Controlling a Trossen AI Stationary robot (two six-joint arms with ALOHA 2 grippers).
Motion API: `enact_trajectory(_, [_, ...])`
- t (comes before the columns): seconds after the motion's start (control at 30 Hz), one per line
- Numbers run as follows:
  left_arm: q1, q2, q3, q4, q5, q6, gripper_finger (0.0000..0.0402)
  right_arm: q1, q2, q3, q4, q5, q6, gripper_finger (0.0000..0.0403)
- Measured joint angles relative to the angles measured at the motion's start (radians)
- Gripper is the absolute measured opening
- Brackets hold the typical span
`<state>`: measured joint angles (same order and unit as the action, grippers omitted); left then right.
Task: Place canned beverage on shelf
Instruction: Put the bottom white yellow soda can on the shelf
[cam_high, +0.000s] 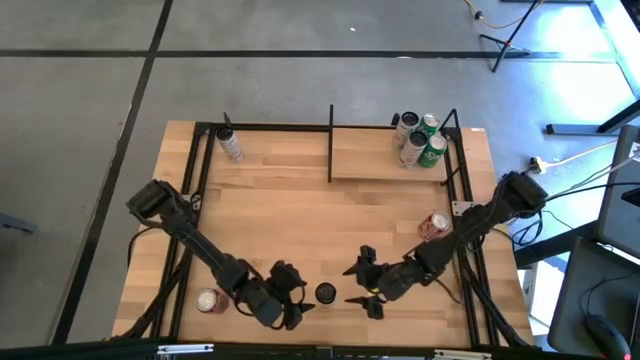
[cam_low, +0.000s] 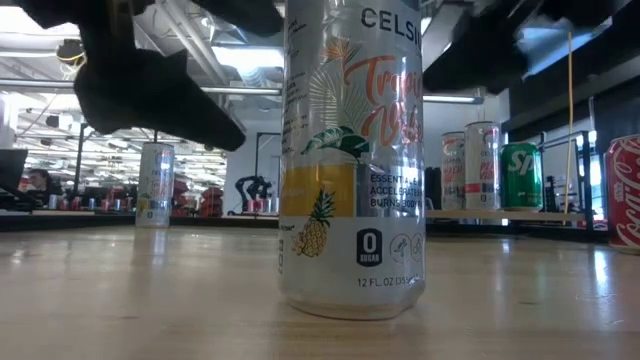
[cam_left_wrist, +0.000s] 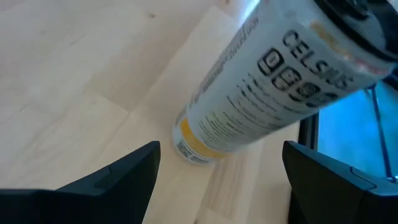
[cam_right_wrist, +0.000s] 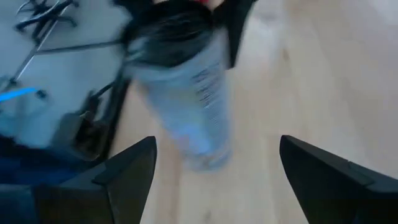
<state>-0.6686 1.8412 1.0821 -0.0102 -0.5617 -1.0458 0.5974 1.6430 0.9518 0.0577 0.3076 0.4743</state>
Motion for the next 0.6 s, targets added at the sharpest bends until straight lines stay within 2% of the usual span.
enact_trajectory(0.23, [0.013,0.000,0.000,0.003,0.004,0.009,0.0325,-0.044,0.088,0.000,0.102,-0.012,0.004,0.0326])
enact_trajectory(0.4, [0.015,0.000,0.001,-0.023,0.004,0.009,0.0325,-0.041,0.094,0.000,0.118,-0.025,0.003,0.0326])
enact_trajectory(0.6, [0.019,-0.002,0.002,-0.124,-0.006,-0.047,0.0325,-0.041,0.094,0.000,0.139,-0.156,0.011,0.0326])
